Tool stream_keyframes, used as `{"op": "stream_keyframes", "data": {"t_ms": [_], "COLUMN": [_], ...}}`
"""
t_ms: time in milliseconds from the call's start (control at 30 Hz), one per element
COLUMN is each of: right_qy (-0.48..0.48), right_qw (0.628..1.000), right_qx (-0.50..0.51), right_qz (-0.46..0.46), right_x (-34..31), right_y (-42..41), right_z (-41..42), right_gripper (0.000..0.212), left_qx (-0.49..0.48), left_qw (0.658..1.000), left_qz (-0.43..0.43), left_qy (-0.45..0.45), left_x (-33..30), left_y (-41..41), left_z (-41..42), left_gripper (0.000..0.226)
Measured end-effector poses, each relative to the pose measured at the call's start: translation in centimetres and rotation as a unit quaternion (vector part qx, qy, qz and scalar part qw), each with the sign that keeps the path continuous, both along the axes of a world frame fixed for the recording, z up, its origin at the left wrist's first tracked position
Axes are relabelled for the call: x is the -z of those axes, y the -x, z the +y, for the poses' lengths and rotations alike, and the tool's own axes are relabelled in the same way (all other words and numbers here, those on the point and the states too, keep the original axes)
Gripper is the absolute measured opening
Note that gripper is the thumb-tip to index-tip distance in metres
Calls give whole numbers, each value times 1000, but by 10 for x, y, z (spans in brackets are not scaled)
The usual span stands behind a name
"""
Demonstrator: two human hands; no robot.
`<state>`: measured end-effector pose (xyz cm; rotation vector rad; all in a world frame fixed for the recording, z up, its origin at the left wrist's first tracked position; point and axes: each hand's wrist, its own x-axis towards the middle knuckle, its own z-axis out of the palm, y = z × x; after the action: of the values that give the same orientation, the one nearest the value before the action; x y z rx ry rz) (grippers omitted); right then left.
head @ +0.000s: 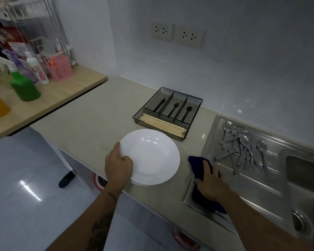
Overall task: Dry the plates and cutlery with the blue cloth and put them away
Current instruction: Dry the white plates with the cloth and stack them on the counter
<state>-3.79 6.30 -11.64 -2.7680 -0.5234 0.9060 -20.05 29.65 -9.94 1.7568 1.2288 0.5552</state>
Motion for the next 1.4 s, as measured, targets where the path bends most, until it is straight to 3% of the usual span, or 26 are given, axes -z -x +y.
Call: {"op": "stream_keyframes", "data": {"t_ms": [167, 367, 433, 500, 600, 667, 767, 833, 1067, 1267, 1400], "right_qy": [31, -94, -161, -218, -270, -283, -316, -333, -342, -393, -423], "right_qw": [999, 988, 985, 974, 927, 908, 890, 875, 886, 876, 875], "right_qx": [-27, -58, -28, 44, 154, 176, 188, 192, 155, 103, 81], "right_qz": [-26, -113, -62, 53, 212, 253, 271, 293, 272, 260, 221], "right_x": [-4, -28, -37, -41, -34, -28, -26, -28, -27, -49, -72], "right_y": [-3, -1, -1, -3, -6, -8, -8, -8, -5, 9, 8], "right_z": [9, 46, 60, 70, 80, 85, 91, 93, 96, 136, 194], "right_gripper": [80, 63, 57, 58, 53, 47, 40, 46, 53, 59, 64], "left_qx": [-4, 5, 6, 5, -1, -22, -29, -27, -21, -43, -32], "left_qw": [1000, 1000, 1000, 999, 998, 997, 997, 996, 996, 995, 995], "left_qz": [16, 19, 29, 37, 36, 26, 14, 0, -32, -74, -98], "left_qy": [-20, 4, 11, 23, 48, 75, 74, 79, 79, 50, 2], "left_x": [6, 11, 12, 14, 14, 14, 18, 17, 17, -14, -43], "left_y": [0, 3, 5, 6, 7, 8, 10, 11, 17, 26, 19], "left_z": [0, -4, -5, -6, -8, -6, 1, 2, 9, 45, 108], "left_gripper": [59, 62, 62, 63, 64, 63, 61, 63, 74, 56, 57]}}
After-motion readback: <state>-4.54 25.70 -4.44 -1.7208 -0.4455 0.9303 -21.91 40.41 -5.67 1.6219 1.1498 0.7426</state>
